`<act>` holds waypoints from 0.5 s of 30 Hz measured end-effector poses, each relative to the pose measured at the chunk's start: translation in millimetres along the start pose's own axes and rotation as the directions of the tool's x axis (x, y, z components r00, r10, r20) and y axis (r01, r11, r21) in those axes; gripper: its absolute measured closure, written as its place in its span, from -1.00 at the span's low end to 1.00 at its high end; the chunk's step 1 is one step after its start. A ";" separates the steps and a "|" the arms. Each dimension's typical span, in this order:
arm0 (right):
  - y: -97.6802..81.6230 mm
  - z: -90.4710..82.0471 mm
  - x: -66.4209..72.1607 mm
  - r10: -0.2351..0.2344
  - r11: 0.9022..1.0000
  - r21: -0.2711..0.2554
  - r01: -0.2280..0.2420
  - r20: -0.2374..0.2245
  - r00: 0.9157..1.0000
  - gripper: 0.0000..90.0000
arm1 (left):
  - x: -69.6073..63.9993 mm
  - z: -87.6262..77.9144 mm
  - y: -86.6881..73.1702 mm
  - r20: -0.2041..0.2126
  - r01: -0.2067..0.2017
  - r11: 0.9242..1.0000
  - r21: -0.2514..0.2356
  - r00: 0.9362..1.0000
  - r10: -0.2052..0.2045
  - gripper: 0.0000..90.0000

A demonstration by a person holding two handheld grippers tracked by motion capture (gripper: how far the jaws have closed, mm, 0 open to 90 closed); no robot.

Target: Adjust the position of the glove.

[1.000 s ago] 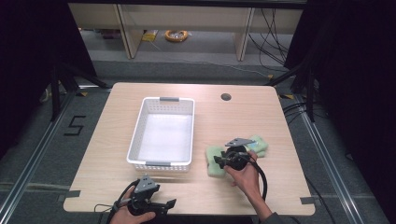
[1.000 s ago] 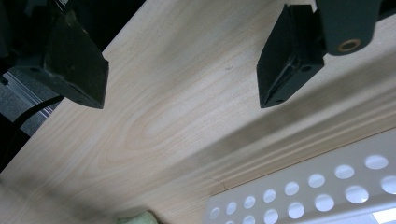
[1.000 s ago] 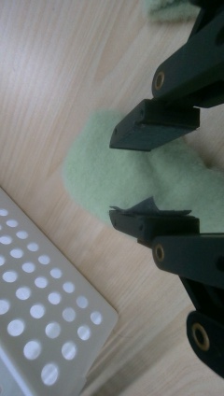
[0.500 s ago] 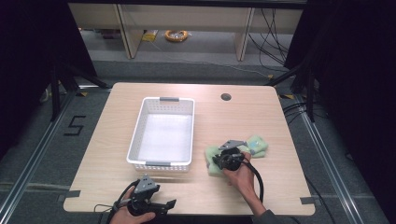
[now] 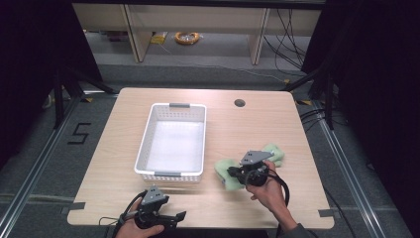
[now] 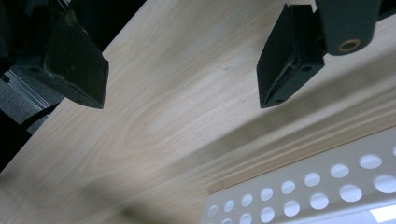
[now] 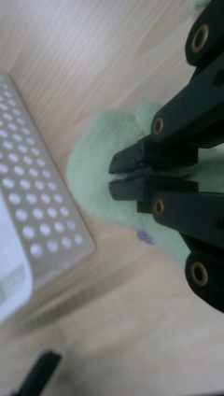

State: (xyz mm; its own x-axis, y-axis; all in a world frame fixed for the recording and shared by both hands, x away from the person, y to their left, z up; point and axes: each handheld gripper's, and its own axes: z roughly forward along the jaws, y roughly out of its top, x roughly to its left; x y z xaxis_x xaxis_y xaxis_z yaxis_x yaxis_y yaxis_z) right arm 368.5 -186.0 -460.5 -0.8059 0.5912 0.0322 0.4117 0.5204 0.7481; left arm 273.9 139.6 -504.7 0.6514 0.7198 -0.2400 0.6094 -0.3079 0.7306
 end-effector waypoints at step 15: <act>-29.4 -24.6 28.7 -0.158 0.987 0.009 0.163 -0.181 0.971 0.91 | -1.8 4.8 -0.8 -0.001 0.014 1.000 0.000 1.000 -0.014 -0.64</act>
State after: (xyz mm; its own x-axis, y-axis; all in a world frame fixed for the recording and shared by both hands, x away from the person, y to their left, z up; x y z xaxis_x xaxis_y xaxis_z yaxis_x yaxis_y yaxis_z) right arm 322.8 -199.5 -465.2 -0.9244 0.3799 0.0330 0.2790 0.6149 0.7376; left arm 274.4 135.7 -507.9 0.6425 0.7247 -0.2491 0.6184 -0.2983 0.7271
